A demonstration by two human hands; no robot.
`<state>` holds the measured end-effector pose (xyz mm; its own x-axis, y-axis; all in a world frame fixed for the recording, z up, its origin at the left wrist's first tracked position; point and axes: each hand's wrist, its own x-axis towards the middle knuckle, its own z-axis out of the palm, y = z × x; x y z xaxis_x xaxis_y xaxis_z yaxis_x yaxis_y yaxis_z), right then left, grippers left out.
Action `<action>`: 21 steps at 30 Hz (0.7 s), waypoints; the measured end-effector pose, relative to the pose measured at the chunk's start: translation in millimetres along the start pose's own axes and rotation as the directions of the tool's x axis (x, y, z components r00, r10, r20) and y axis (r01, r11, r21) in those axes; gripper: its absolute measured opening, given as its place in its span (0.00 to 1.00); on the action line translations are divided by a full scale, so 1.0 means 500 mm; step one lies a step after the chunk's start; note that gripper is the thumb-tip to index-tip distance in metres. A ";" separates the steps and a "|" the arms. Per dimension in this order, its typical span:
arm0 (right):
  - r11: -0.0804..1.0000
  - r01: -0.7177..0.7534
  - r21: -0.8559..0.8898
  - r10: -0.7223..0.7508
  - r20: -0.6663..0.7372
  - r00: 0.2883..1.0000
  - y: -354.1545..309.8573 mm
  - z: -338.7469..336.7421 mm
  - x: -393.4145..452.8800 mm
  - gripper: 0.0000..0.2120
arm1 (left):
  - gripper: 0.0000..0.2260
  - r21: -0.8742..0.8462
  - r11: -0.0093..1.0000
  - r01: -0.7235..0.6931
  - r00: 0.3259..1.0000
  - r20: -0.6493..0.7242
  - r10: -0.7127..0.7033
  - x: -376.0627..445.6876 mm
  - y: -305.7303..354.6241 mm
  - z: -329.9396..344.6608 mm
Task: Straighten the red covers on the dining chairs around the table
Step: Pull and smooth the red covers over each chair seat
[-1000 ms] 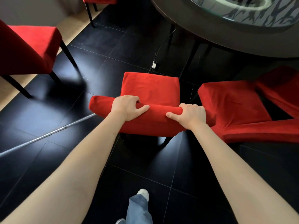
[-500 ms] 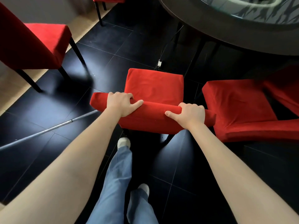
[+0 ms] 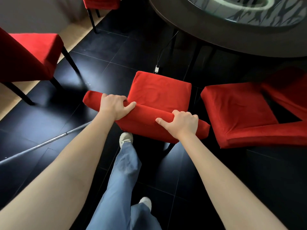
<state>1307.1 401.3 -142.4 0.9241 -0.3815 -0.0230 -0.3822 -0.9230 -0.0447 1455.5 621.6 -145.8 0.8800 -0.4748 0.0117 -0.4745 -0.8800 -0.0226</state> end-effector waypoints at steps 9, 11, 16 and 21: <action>0.999 -0.014 0.030 0.014 -0.003 1.000 0.001 -0.010 0.089 0.48 | 0.34 0.024 1.000 0.001 1.000 -0.020 -0.001 0.104 0.009 0.001; 0.999 -0.005 0.036 0.005 -0.004 1.000 0.001 -0.013 0.087 0.48 | 0.34 0.021 1.000 -0.002 1.000 -0.022 0.002 0.103 0.009 -0.001; 0.999 0.001 0.050 -0.002 0.002 1.000 0.003 -0.015 0.085 0.46 | 0.34 0.008 1.000 0.002 1.000 -0.025 -0.002 0.101 0.011 0.001; 0.999 0.000 0.039 0.000 0.007 1.000 0.022 -0.014 0.090 0.45 | 0.34 -0.005 1.000 0.015 1.000 -0.016 -0.016 0.101 0.028 0.000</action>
<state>1344.7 373.8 -136.9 0.9240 -0.3813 -0.0297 -0.3824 -0.9202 -0.0836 1493.5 585.4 -145.5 0.8868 -0.4613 0.0280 -0.4610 -0.8873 -0.0171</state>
